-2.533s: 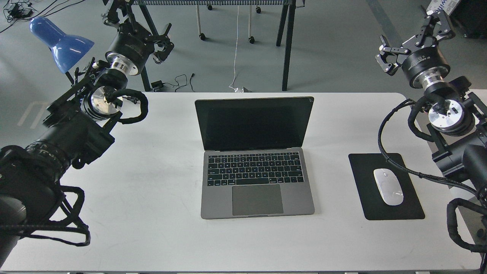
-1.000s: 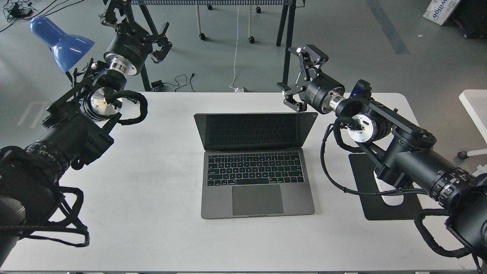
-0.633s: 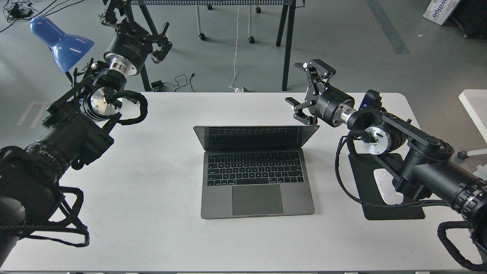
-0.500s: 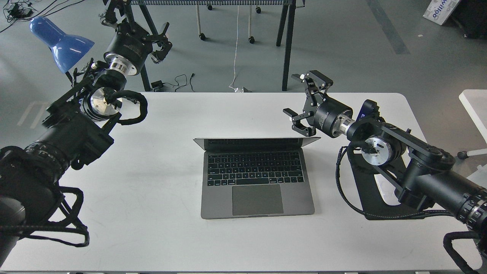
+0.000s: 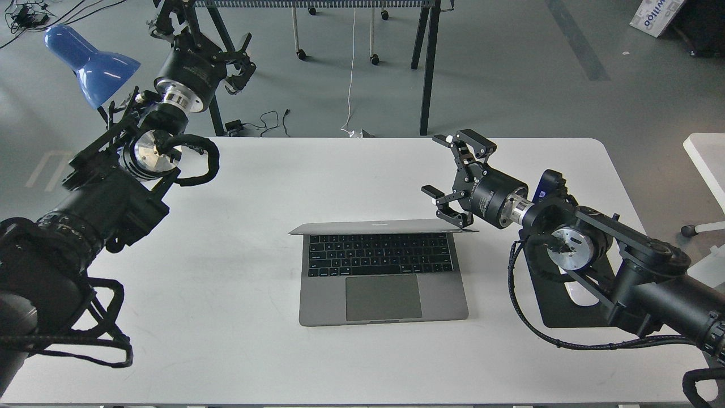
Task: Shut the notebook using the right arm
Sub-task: 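Press the screen down with the right gripper until the lid shuts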
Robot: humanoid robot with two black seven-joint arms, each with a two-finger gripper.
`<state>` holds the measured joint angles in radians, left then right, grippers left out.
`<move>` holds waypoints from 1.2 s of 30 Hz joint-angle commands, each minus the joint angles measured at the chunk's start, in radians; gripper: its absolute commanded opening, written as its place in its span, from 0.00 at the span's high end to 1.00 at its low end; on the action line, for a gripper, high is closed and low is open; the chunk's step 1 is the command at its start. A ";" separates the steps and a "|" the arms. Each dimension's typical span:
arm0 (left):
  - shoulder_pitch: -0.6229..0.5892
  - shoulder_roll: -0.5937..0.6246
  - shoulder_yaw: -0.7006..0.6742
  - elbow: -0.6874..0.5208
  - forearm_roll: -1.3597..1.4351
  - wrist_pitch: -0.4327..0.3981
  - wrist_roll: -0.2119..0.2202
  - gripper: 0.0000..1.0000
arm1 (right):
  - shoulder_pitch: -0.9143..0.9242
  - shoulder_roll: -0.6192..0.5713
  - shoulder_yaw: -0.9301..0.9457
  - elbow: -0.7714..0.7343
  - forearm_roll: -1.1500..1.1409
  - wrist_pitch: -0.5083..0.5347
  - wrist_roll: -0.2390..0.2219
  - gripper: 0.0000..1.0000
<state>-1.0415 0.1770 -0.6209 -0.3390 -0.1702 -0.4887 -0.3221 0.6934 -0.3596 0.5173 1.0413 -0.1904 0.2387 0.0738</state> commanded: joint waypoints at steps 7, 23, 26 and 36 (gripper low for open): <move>0.000 0.001 0.000 0.002 0.000 0.000 -0.003 0.00 | -0.067 -0.013 -0.002 0.042 -0.011 0.001 0.001 0.00; 0.000 0.002 0.001 0.000 0.000 0.000 -0.003 0.00 | -0.149 -0.012 -0.017 0.040 -0.035 0.001 0.004 0.00; 0.000 0.001 0.000 0.000 0.000 0.000 -0.003 0.00 | -0.164 -0.009 -0.017 0.040 -0.095 -0.005 0.004 0.00; 0.000 0.001 0.000 0.000 0.000 0.000 -0.003 0.00 | -0.207 0.002 -0.034 0.033 -0.149 -0.009 0.004 0.00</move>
<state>-1.0415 0.1779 -0.6204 -0.3391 -0.1699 -0.4887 -0.3251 0.4892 -0.3597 0.4954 1.0778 -0.3381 0.2305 0.0784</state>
